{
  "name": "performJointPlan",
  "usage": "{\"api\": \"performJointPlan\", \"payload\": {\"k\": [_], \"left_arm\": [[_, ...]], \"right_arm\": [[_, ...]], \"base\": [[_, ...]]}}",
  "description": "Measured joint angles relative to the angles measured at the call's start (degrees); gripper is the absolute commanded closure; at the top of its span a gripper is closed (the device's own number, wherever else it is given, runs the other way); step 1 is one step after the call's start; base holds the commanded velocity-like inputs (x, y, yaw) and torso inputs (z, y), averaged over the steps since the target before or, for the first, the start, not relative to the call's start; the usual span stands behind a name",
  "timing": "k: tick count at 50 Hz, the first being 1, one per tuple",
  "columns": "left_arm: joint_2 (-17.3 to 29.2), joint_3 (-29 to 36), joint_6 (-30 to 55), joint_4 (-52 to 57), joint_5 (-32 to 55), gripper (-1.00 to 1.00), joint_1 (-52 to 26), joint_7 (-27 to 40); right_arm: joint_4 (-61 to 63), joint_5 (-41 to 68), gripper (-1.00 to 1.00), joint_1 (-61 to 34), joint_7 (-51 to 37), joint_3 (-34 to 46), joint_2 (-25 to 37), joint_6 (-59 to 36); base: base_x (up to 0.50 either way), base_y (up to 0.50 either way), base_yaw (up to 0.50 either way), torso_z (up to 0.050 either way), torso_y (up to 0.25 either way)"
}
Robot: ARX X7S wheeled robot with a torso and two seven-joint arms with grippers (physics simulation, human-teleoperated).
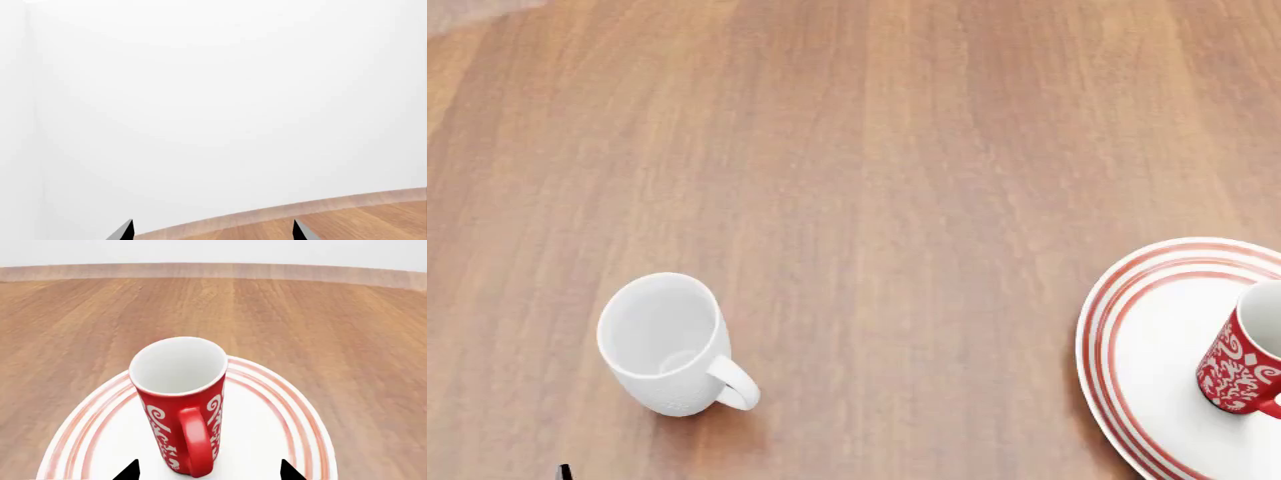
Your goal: Pick up the red mug and put it on the plate
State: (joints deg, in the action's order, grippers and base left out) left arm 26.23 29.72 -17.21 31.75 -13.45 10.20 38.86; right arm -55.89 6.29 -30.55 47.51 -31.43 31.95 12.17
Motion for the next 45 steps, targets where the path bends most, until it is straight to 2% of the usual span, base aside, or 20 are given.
{"api": "performJointPlan", "payload": {"k": [17, 45], "left_arm": [[0.30, 0.13, -0.07, 0.80, -0.59, -1.00, 0.70, 0.39], [0.60, 0.30, -0.13, 1.24, -0.84, -1.00, 0.97, 0.79]], "right_arm": [[20.98, 3.50, -1.00, 9.06, 1.69, -2.93, -2.54, -7.80], [45.75, 8.45, -1.00, 18.89, 1.96, -5.86, -5.86, -15.61]], "base": [[0.00, 0.00, 0.00, 0.000, 0.000], [0.00, 0.00, 0.00, 0.000, 0.000]]}}
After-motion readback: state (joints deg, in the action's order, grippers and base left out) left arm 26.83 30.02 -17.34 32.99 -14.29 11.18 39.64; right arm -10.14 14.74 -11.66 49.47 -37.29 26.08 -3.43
